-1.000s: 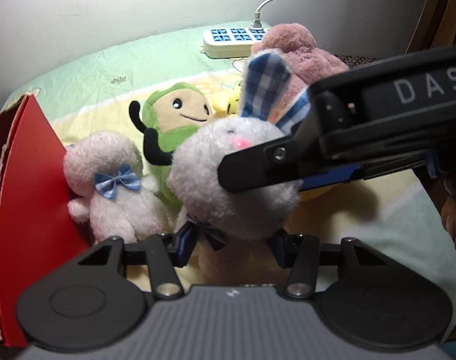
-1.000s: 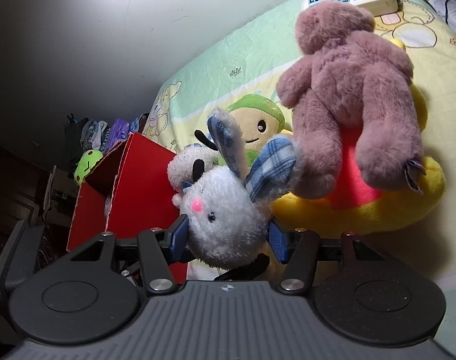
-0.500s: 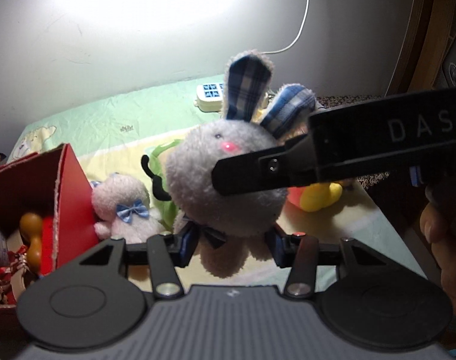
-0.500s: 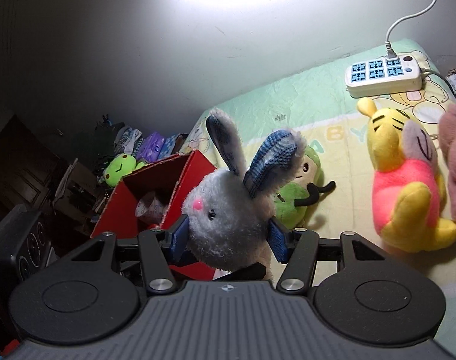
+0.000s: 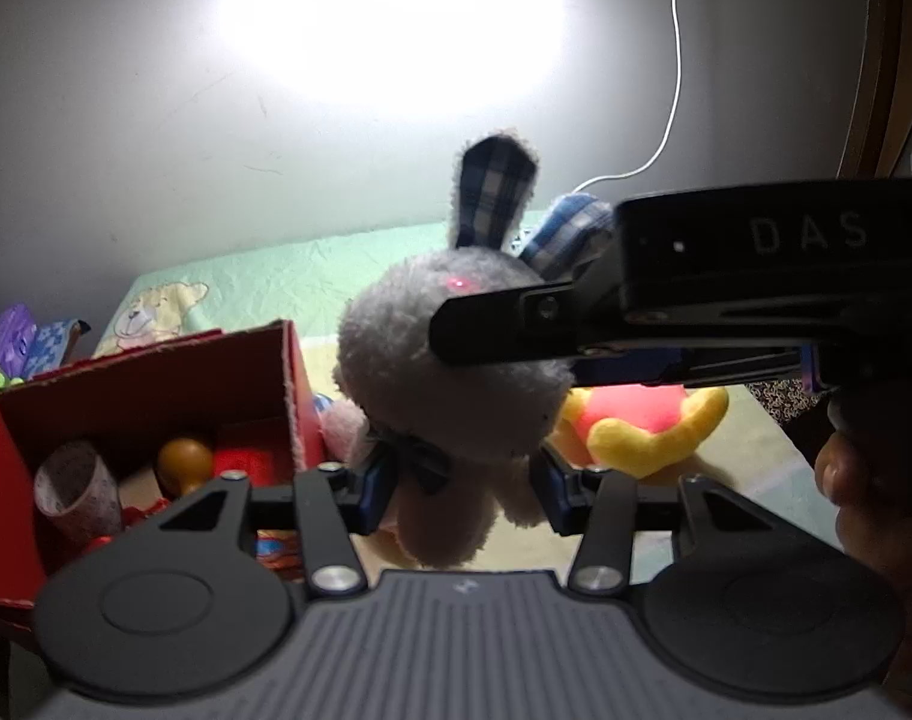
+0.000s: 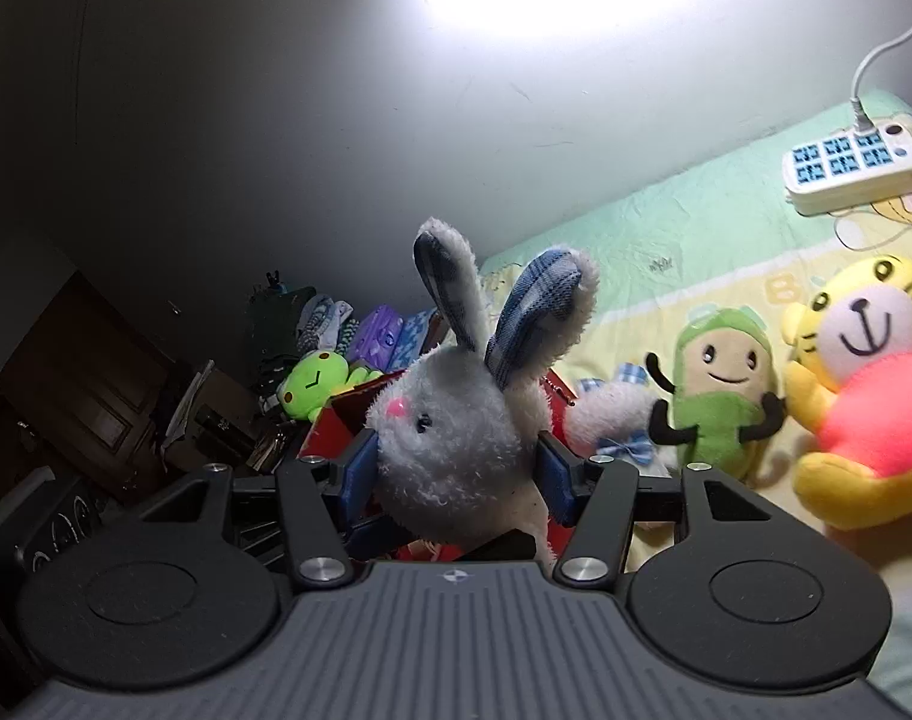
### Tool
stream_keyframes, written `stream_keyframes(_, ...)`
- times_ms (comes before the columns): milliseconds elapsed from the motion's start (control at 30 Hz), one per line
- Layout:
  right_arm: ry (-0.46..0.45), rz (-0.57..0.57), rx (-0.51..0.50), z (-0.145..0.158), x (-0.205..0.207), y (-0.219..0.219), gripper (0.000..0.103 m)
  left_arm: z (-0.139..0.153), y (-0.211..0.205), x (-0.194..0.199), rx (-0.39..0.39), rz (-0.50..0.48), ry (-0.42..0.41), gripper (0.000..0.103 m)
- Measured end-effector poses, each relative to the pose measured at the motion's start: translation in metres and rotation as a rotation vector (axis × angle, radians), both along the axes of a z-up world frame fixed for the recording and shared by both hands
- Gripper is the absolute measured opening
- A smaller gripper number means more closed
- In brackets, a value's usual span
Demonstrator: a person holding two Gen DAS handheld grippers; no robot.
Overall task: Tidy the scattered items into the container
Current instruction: 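Carry the held bunny with the right gripper over the red box, then lower the bunny into the red box and open the right gripper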
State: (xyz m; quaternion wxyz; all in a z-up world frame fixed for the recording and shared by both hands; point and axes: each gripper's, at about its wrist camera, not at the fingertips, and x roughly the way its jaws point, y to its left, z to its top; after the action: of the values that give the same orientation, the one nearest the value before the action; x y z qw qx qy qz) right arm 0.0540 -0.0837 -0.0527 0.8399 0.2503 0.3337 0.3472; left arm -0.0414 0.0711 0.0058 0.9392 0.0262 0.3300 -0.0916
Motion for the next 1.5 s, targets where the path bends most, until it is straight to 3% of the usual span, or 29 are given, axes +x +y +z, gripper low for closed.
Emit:
stream_keyframes(133, -0.034, 0.021, 0.023, 0.010, 0.007, 0.035, 0.058, 0.011, 0.040, 0.004, -0.005, 0.028, -0.034, 0.051)
stream_keyframes(333, -0.012, 0.110, 0.046, 0.010, 0.032, 0.108, 0.058, 0.019, 0.108, -0.004, -0.001, 0.102, -0.053, 0.051)
stream_keyframes(533, 0.086, 0.198, 0.048, -0.014, 0.055, 0.186, 0.058, -0.001, 0.176, 0.000, 0.001, 0.201, 0.003, 0.050)
stream_keyframes(733, 0.202, 0.225, 0.055, -0.048, 0.070, 0.232, 0.058, -0.025, 0.229, 0.011, -0.007, 0.272, 0.073, 0.050)
stream_keyframes(933, 0.295, 0.232, 0.016, -0.068, 0.081, 0.257, 0.058, -0.048, 0.252, 0.017, 0.007, 0.286, 0.145, 0.050)
stream_keyframes(1133, 0.396, 0.226, 0.003, -0.085, 0.092, 0.272, 0.058, -0.048, 0.252, 0.018, 0.027, 0.269, 0.145, 0.055)
stream_keyframes(1500, 0.403, 0.262, -0.086, -0.087, 0.100, 0.293, 0.067, -0.058, 0.261, 0.029, 0.034, 0.274, 0.173, 0.062)
